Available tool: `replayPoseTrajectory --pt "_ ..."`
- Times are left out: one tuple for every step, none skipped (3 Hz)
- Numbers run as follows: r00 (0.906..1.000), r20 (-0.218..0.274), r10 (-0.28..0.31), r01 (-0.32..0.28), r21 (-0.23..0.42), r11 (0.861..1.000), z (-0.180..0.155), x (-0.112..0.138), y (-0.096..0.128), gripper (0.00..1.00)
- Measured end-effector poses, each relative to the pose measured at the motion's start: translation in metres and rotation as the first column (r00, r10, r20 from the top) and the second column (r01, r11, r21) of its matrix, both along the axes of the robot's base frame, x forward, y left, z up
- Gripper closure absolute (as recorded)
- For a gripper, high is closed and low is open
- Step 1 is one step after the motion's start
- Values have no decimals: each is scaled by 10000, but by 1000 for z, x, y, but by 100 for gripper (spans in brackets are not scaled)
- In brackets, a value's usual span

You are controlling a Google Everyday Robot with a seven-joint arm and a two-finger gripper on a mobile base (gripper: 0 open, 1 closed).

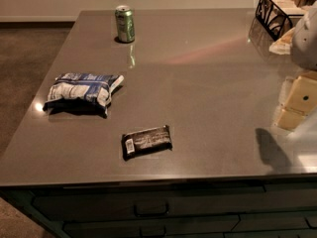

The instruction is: Move rxbar chocolate near green can

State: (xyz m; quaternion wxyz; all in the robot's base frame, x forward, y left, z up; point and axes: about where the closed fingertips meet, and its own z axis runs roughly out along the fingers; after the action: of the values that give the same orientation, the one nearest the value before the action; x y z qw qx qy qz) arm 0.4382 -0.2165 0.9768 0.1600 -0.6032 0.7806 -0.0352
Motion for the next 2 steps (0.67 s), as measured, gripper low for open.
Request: replayPoseTrajectory --pt "10000 2 0 0 0 10000 0 0 0 0" --pt "9994 -208 285 -284 31 9996 -4 2 13 0"
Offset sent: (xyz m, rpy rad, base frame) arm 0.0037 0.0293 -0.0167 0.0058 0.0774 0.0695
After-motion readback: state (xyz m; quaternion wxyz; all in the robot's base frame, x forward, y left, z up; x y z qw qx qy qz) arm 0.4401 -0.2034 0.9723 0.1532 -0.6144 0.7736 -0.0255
